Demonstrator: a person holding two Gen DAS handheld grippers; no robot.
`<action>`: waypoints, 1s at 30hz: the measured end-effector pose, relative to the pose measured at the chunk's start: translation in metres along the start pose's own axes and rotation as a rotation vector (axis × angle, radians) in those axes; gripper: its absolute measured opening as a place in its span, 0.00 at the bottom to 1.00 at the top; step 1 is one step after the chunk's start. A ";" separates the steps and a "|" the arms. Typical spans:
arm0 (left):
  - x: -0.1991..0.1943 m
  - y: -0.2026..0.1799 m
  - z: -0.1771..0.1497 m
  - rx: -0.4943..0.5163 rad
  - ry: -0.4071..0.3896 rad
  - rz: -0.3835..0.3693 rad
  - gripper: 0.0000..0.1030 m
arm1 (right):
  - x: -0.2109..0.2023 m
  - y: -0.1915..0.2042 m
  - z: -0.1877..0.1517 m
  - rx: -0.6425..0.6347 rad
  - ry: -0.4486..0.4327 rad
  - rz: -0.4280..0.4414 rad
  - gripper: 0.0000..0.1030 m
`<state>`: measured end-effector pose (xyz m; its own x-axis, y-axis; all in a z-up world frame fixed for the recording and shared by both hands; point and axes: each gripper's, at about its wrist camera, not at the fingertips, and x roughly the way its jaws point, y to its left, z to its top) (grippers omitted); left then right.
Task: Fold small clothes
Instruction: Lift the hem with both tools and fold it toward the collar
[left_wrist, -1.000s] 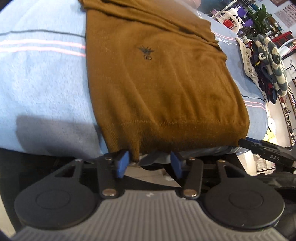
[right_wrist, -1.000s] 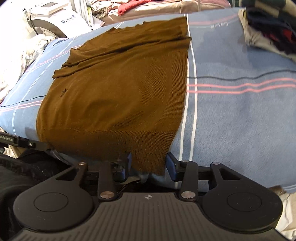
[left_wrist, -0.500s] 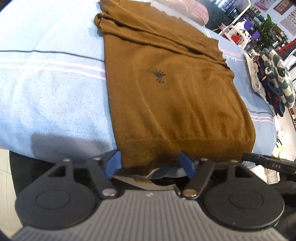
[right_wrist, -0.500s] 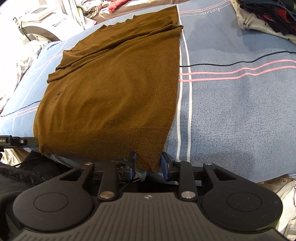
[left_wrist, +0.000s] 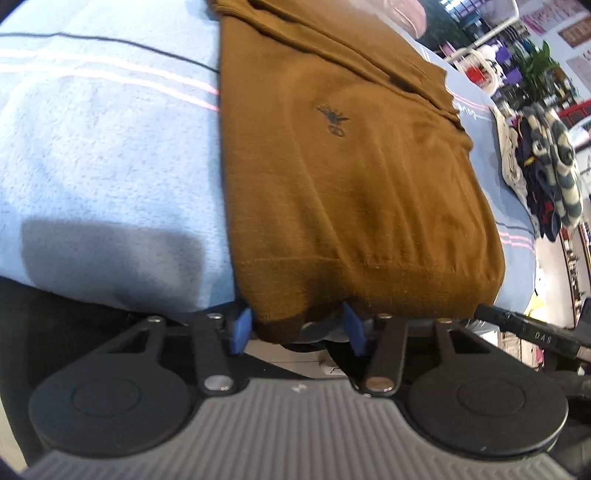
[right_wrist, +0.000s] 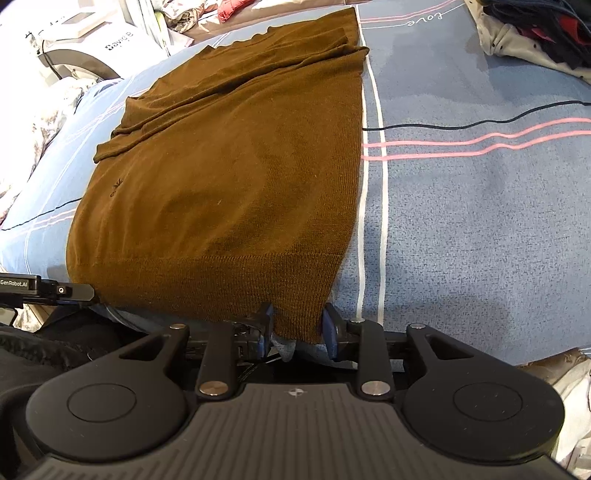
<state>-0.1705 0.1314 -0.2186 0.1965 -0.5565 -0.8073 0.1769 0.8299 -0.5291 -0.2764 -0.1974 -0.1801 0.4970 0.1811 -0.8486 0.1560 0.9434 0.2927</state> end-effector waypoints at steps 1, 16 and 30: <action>-0.001 0.001 0.000 -0.006 -0.005 0.001 0.36 | 0.000 0.000 0.000 -0.002 0.001 0.001 0.49; -0.035 -0.024 0.013 0.117 -0.156 -0.007 0.10 | -0.024 -0.009 0.019 0.131 0.017 0.136 0.11; -0.030 -0.033 0.127 0.195 -0.241 -0.013 0.10 | 0.006 -0.008 0.140 0.075 -0.091 0.206 0.11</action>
<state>-0.0600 0.1158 -0.1436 0.4120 -0.5793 -0.7033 0.3576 0.8128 -0.4600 -0.1553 -0.2428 -0.1256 0.5995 0.3384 -0.7253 0.1050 0.8651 0.4905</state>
